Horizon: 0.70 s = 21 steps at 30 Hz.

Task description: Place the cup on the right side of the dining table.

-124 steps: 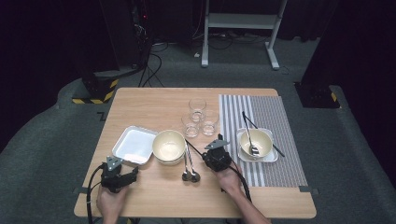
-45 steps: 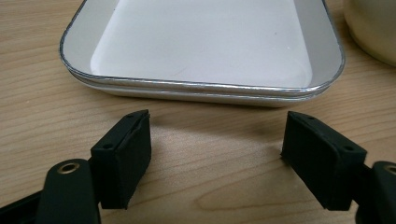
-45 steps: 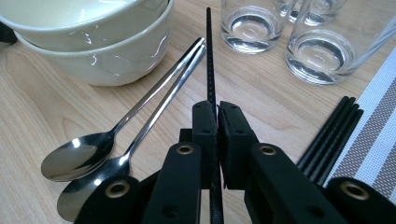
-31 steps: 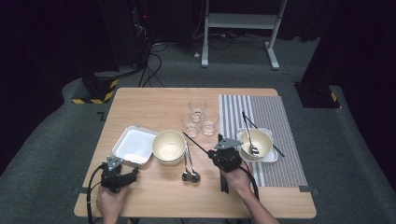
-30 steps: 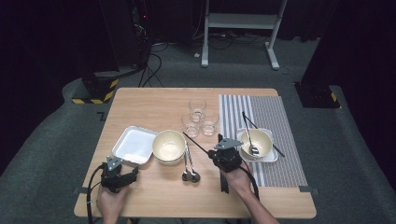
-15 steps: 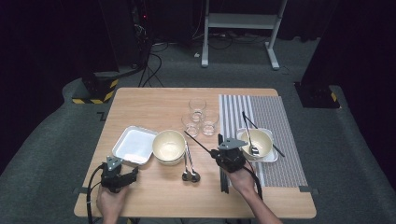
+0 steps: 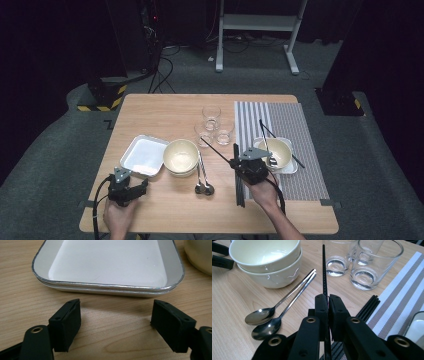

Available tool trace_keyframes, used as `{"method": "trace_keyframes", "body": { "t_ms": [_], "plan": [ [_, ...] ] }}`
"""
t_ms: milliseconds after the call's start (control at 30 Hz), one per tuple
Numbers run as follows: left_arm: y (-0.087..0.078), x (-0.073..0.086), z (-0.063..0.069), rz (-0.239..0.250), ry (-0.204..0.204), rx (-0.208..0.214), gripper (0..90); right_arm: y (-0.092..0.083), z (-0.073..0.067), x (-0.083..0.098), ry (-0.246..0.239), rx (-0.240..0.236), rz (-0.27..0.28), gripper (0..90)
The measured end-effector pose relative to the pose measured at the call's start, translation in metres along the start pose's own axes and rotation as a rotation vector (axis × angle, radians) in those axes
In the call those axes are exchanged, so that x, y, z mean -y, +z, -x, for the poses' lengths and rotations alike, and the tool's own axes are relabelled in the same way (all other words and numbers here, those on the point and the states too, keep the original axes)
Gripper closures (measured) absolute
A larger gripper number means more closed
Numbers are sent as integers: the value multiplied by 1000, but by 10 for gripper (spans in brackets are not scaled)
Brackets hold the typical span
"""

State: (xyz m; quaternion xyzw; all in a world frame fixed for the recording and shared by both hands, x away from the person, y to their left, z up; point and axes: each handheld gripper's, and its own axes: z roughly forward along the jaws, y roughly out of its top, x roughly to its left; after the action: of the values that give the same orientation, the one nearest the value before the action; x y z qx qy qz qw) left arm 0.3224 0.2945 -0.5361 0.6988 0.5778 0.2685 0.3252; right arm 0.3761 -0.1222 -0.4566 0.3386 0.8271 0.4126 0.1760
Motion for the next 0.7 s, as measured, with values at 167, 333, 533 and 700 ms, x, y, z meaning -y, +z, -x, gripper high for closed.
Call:
{"method": "trace_keyframes", "body": {
  "t_ms": [167,333,533,700],
  "plan": [
    [0,0,0,-1,1,-1,241,-5,4,2,1,10,2,861],
    [0,0,0,-1,2,-2,241,-10,9,4,11,15,6,861],
    [0,0,0,-1,6,-4,241,-13,12,5,14,15,12,861],
    [0,0,0,-2,7,-4,242,-18,14,6,20,17,21,861]
  ]
}}
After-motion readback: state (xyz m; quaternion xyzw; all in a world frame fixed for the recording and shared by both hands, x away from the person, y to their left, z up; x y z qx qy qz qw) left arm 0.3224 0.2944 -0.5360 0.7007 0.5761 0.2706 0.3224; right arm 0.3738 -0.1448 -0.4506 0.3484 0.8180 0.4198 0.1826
